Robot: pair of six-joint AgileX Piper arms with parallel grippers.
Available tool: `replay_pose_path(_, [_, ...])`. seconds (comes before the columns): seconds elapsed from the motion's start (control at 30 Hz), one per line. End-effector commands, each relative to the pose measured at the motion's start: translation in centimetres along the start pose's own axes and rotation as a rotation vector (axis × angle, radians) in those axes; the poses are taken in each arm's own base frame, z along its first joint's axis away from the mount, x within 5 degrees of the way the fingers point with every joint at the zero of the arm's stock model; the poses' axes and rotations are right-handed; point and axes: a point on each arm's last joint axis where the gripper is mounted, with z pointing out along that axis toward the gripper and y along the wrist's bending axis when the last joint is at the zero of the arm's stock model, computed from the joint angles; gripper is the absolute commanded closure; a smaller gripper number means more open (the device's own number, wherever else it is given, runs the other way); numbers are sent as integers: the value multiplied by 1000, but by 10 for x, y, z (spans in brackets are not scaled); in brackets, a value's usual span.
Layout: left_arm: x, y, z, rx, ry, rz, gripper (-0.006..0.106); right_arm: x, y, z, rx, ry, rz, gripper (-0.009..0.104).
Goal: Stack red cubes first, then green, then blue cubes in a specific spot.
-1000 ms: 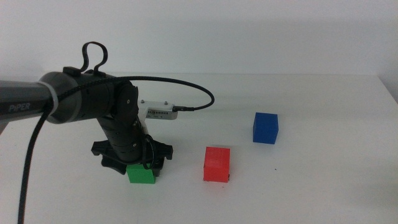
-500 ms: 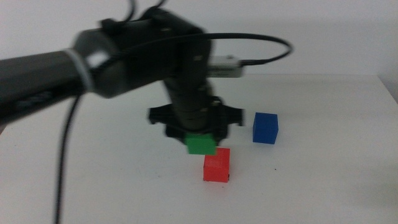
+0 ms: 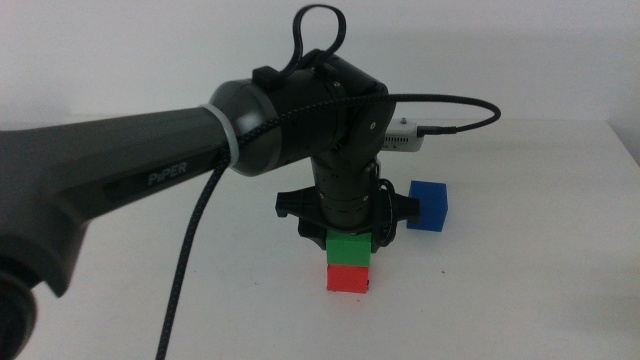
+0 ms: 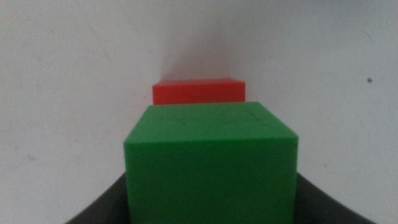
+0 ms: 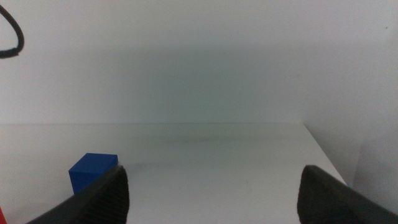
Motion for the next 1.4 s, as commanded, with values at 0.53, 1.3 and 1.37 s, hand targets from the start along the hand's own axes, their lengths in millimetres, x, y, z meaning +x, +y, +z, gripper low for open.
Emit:
replay_pose_path(0.53, [-8, -1, 31, -3, 12, -20, 100, 0, 0, 0, 3, -10, -2, 2])
replay_pose_path(1.3, [153, 129, -271, 352, -726, 514, 7, 0, 0, 0, 3, -10, -2, 2])
replay_pose_path(1.37, [167, 139, -280, 360, -759, 492, 7, 0, 0, 0, 3, -10, -2, 2])
